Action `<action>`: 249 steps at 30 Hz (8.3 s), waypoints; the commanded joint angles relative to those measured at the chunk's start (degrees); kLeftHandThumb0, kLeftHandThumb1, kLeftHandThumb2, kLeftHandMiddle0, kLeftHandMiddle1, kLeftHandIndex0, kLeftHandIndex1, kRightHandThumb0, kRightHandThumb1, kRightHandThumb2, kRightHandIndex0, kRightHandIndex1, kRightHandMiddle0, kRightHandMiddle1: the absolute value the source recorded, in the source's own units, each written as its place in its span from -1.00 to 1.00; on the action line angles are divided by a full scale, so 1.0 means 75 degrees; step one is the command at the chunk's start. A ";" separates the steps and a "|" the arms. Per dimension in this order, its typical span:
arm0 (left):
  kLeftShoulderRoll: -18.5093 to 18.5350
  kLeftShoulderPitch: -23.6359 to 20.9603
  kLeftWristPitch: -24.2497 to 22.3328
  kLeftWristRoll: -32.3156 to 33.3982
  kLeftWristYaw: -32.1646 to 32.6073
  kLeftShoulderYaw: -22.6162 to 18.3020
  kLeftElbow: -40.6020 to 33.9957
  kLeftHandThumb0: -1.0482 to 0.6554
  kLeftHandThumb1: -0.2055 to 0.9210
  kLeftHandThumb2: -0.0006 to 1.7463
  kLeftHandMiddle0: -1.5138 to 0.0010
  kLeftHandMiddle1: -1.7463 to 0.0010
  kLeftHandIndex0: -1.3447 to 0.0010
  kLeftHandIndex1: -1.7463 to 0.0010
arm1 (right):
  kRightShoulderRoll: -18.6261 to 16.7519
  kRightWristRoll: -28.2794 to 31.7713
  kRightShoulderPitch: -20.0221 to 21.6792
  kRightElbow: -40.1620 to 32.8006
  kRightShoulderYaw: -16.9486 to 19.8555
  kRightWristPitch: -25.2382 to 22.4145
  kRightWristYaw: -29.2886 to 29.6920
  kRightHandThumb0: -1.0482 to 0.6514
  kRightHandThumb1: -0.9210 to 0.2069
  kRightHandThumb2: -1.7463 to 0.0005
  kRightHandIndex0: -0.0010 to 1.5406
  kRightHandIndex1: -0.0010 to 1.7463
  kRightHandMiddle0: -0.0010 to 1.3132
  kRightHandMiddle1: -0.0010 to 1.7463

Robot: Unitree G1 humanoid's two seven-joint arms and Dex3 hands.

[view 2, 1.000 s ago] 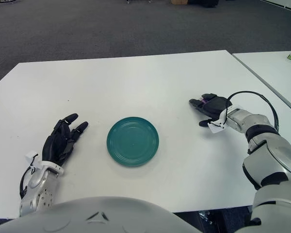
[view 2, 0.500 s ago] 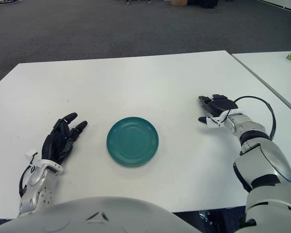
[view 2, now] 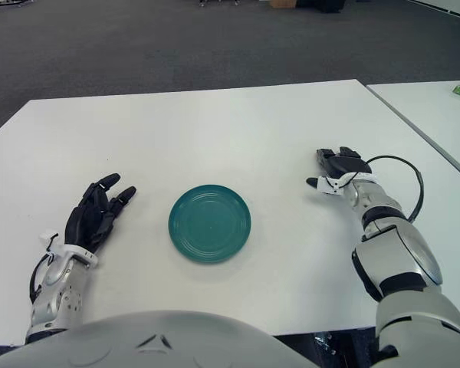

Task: Put the gum into the plate.

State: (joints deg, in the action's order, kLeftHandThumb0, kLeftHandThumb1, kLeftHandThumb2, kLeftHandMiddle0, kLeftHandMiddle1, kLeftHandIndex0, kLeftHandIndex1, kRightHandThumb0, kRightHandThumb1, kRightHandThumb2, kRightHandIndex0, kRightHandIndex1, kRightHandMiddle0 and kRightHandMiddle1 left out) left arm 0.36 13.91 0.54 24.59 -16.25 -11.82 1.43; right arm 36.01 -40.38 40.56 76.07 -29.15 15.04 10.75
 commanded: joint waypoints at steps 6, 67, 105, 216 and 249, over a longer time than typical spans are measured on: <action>0.0060 -0.0321 -0.0040 -0.0025 -0.0063 -0.0133 0.0682 -0.65 1.00 -0.17 0.46 0.29 0.80 -0.23 | -0.0245 0.0330 0.0435 -0.0277 0.0387 -0.0277 -0.0036 -0.98 -1.00 0.49 -0.70 -0.99 -1.00 -0.63; 0.0174 -0.2477 0.0946 -0.0313 -0.0103 -0.0421 0.3750 -0.65 1.00 -0.17 0.46 0.29 0.80 -0.23 | 0.0313 -0.0147 0.0170 -0.2249 0.0210 -0.4117 -0.0669 -1.00 -1.00 0.22 -0.62 -0.99 -1.00 -0.85; 0.0318 -0.2961 0.1055 -0.0309 -0.0179 -0.0565 0.4363 -0.65 1.00 -0.17 0.46 0.29 0.80 -0.23 | -0.0020 0.0016 -0.0450 -0.2052 0.0475 -0.4465 -0.1194 -1.00 -1.00 0.17 -0.88 -0.98 -0.99 -0.99; -0.1139 0.0443 -0.0200 -0.1120 0.0729 0.2437 -0.1067 -0.78 1.00 0.03 0.49 0.68 1.00 0.10 | 0.2663 -0.1688 -0.0267 -0.1413 -0.0305 -0.0878 -0.1133 -0.84 -1.00 0.38 -0.59 -0.97 -1.00 -0.81; -0.1151 0.0869 0.0092 -0.1277 0.1239 0.3201 -0.1309 -0.78 1.00 0.03 0.47 0.71 1.00 0.10 | 0.2402 -0.1993 0.1046 -0.1863 -0.0743 -0.0402 -0.1212 -0.83 -1.00 0.40 -0.70 -1.00 -1.00 -0.88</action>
State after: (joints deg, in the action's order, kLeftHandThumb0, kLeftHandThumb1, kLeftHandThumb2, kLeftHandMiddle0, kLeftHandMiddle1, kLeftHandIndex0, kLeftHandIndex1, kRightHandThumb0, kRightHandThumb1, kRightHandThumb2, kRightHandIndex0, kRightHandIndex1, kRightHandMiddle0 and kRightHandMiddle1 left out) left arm -6.22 19.78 0.53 15.29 -7.83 11.50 -7.75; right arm 54.59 -54.99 46.44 63.31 -34.56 11.72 1.88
